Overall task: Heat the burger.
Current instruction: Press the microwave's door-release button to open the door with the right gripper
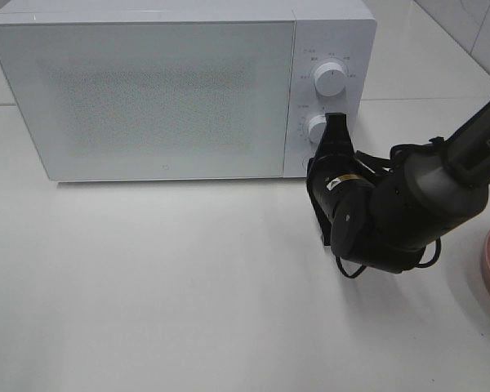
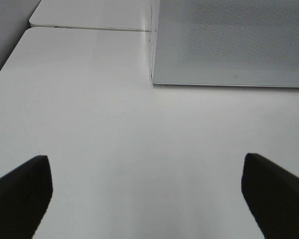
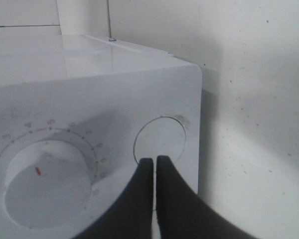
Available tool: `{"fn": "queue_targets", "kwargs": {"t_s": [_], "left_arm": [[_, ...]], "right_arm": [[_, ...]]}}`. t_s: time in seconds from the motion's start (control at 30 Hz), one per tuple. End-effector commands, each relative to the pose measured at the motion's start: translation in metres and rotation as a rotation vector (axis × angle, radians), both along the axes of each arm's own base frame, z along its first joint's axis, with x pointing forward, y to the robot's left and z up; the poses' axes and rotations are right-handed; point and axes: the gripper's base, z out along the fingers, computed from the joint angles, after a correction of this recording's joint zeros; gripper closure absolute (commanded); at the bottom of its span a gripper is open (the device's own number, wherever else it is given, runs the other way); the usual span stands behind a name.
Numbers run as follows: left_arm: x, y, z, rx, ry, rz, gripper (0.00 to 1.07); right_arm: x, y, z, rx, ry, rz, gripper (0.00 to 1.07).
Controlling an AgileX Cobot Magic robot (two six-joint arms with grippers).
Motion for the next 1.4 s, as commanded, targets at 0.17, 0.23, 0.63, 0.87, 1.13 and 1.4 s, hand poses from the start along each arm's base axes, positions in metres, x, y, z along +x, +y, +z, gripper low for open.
{"fn": "queue_targets", "kwargs": {"t_s": [0.17, 0.23, 0.63, 0.87, 1.13, 1.4], "left_arm": [[-0.003, 0.000, 0.001, -0.005, -0.028, -0.004, 0.09], [-0.003, 0.000, 0.001, -0.005, -0.028, -0.004, 0.09], [-0.003, 0.000, 0.001, -0.005, -0.028, -0.003, 0.09], [-0.003, 0.000, 0.001, -0.005, -0.028, -0.003, 0.09], [-0.003, 0.000, 0.001, -0.005, -0.028, -0.003, 0.09], [-0.003, 0.000, 0.001, -0.005, -0.028, -0.003, 0.09]], "right_arm": [[0.011, 0.006, -0.007, 0.000, 0.014, 0.012, 1.07], [0.012, 0.006, -0.008, 0.001, 0.014, 0.007, 1.07], [0.021, 0.001, -0.008, -0.001, 0.003, -0.024, 1.07], [0.025, 0.004, -0.009, 0.005, -0.004, -0.026, 1.07], [0.027, 0.004, -0.015, 0.000, 0.007, -0.037, 1.07], [0.029, 0.003, -0.010, 0.004, -0.039, -0.047, 1.07]]}}
